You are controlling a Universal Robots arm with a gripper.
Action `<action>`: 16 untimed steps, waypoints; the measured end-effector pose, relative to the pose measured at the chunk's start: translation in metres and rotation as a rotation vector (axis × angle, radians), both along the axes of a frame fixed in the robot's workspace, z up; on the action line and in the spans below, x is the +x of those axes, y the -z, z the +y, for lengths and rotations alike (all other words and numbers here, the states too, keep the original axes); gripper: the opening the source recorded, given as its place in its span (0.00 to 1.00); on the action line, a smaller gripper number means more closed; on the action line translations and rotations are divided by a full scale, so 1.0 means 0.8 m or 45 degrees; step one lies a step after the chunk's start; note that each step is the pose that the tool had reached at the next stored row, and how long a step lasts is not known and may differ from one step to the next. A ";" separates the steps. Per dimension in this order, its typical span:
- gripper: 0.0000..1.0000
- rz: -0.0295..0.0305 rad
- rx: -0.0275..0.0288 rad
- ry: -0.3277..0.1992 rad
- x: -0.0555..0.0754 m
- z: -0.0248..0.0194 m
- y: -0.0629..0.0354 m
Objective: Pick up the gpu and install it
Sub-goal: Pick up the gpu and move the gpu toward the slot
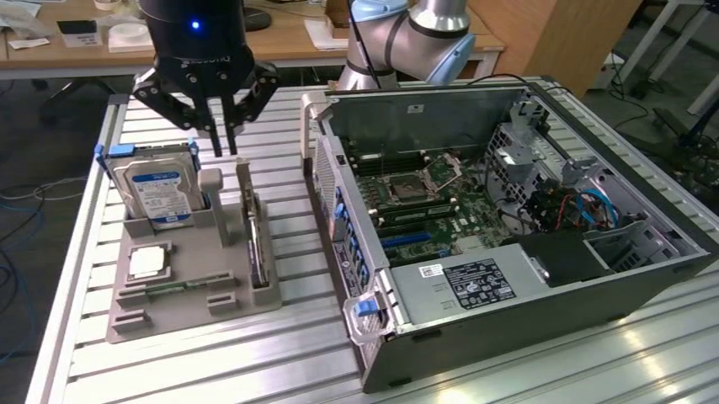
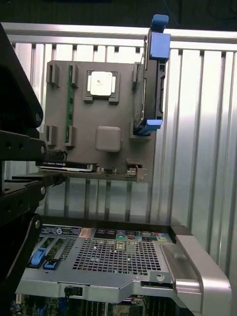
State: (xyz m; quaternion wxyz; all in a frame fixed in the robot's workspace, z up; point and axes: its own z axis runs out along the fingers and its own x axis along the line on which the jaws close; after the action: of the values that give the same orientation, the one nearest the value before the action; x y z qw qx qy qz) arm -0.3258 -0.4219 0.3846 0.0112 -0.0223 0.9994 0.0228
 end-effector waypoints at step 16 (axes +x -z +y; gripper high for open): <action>0.65 -0.0042 -0.0048 0.021 0.000 -0.0031 0.016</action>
State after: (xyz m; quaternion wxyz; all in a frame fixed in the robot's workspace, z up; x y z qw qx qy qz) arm -0.3261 -0.4243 0.3716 0.0131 -0.0140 0.9996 0.0208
